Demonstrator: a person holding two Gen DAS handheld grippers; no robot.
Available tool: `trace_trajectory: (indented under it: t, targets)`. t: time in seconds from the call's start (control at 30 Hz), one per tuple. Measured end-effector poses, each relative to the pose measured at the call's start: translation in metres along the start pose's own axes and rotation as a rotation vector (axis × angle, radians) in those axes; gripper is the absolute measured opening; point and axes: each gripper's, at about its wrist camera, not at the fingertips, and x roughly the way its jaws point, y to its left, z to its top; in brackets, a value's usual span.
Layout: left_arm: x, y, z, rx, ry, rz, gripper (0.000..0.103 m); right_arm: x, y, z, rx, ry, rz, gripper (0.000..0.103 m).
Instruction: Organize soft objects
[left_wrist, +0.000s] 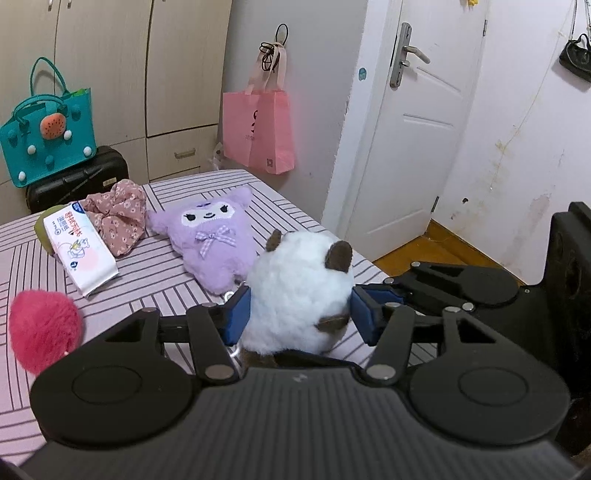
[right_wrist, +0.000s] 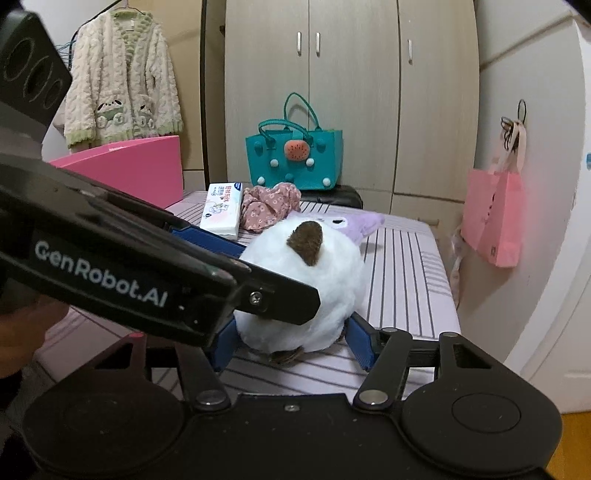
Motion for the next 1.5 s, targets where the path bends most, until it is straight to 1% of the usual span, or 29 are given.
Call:
trace_trajectory:
  t: [0.13, 0.27, 0.53, 0.63, 0.73, 0.8, 1.0, 1.2, 1.3, 1.4, 1.5]
  targets:
    - [-0.007, -0.002, 0.0, -0.005, 0.02, -0.006, 0.057, -0.005, 0.006, 0.004, 0.005, 0.039, -0.002, 0.067]
    - [-0.014, -0.002, -0.001, -0.017, 0.053, -0.009, 0.057, -0.009, 0.013, 0.008, 0.033, 0.088, 0.014, 0.067]
    - [-0.038, 0.008, 0.0, -0.095, 0.127, -0.038, 0.057, -0.022, 0.035, 0.021, 0.041, 0.18, 0.044, 0.067]
    - [-0.046, 0.012, -0.001, -0.12, 0.166, -0.04, 0.057, -0.022, 0.043, 0.025, 0.056, 0.233, 0.077, 0.067]
    - [-0.054, 0.019, -0.002, -0.148, 0.216, -0.047, 0.057, -0.024, 0.054, 0.03, 0.032, 0.275, 0.107, 0.067]
    - [-0.063, 0.024, -0.003, -0.156, 0.236, -0.055, 0.056, -0.028, 0.063, 0.035, 0.018, 0.285, 0.131, 0.067]
    - [-0.101, 0.041, -0.008, -0.19, 0.26, -0.067, 0.056, -0.037, 0.09, 0.051, 0.001, 0.321, 0.22, 0.067]
    - [-0.137, 0.058, -0.01, -0.244, 0.328, -0.069, 0.056, -0.044, 0.12, 0.073, -0.029, 0.369, 0.31, 0.067]
    - [-0.158, 0.063, -0.009, -0.243, 0.322, -0.041, 0.056, -0.045, 0.136, 0.086, -0.073, 0.351, 0.325, 0.067]
    - [-0.176, 0.062, -0.006, -0.215, 0.268, 0.015, 0.056, -0.046, 0.148, 0.102, -0.107, 0.326, 0.319, 0.067]
    - [-0.191, 0.071, 0.0, -0.224, 0.231, 0.024, 0.056, -0.047, 0.158, 0.12, -0.137, 0.312, 0.332, 0.067]
